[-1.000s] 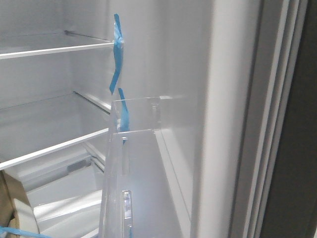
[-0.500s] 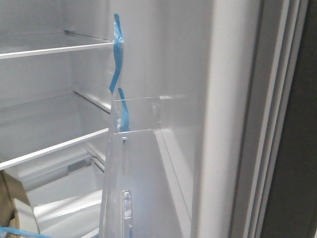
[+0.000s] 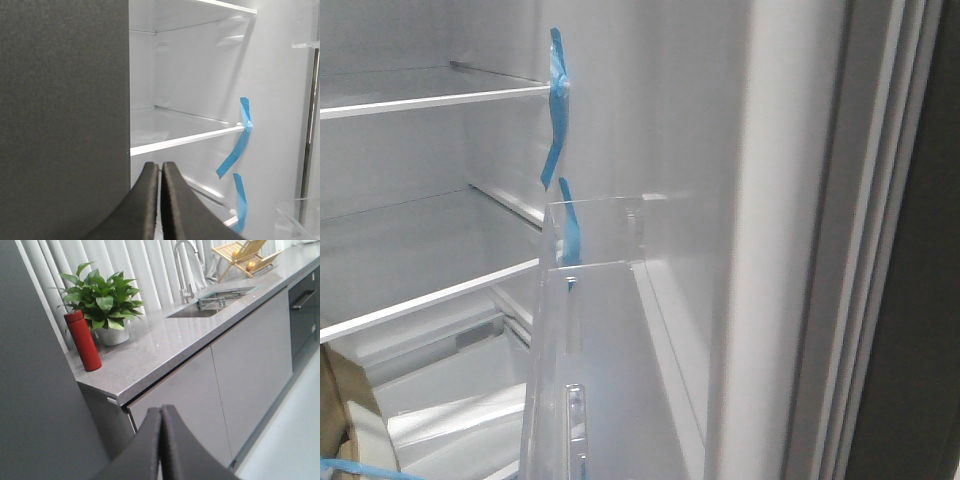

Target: Close fridge door

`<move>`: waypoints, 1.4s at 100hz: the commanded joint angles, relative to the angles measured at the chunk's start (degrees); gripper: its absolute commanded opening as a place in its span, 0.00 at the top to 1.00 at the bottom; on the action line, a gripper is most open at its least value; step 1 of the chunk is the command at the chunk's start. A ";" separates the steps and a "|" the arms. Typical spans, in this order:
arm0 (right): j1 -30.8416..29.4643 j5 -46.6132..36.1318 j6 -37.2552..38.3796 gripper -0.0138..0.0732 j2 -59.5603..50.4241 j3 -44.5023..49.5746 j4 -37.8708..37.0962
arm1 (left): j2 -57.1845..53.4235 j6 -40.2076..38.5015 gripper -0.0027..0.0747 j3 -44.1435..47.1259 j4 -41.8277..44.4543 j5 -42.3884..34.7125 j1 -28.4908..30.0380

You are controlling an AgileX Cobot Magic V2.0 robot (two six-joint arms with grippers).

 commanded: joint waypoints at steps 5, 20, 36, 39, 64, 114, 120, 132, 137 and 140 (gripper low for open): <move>1.31 2.59 -4.00 0.89 5.68 -8.27 2.76 | -0.61 -0.25 0.99 2.01 -0.23 -4.15 -0.08; 7.01 7.54 -7.85 0.89 11.87 -16.49 7.89 | -0.61 -0.25 0.99 2.01 -0.23 -4.15 -0.08; 14.02 12.44 -9.43 0.89 18.70 -25.18 7.98 | -0.61 -0.25 0.99 2.01 -0.23 -4.15 -0.08; 14.79 13.07 -9.93 0.89 19.76 -26.53 8.13 | -0.61 -0.25 0.99 2.01 -0.23 -4.15 -0.08; 20.61 14.16 -12.29 0.89 28.33 -35.28 11.03 | -0.61 -0.25 0.99 2.01 -0.23 -4.15 -0.08; 24.16 3.56 -10.51 0.89 36.67 -38.83 15.47 | -0.61 -0.25 0.99 2.01 -0.23 -4.15 -0.08; 24.16 3.35 -10.24 0.89 36.89 -39.06 15.33 | -0.61 -0.25 0.99 2.01 -0.23 -4.15 -0.08; 24.16 3.30 -10.01 0.89 36.91 -39.18 16.49 | -0.61 -0.25 0.99 2.01 -0.23 -4.15 -0.08; 24.16 3.55 -10.01 0.89 36.91 -39.30 18.14 | -0.61 -0.25 0.99 2.01 -0.23 -4.15 -0.08; 24.16 3.68 -10.01 0.89 36.91 -39.30 19.25 | -0.61 -0.25 0.99 2.01 -0.23 -4.15 -0.08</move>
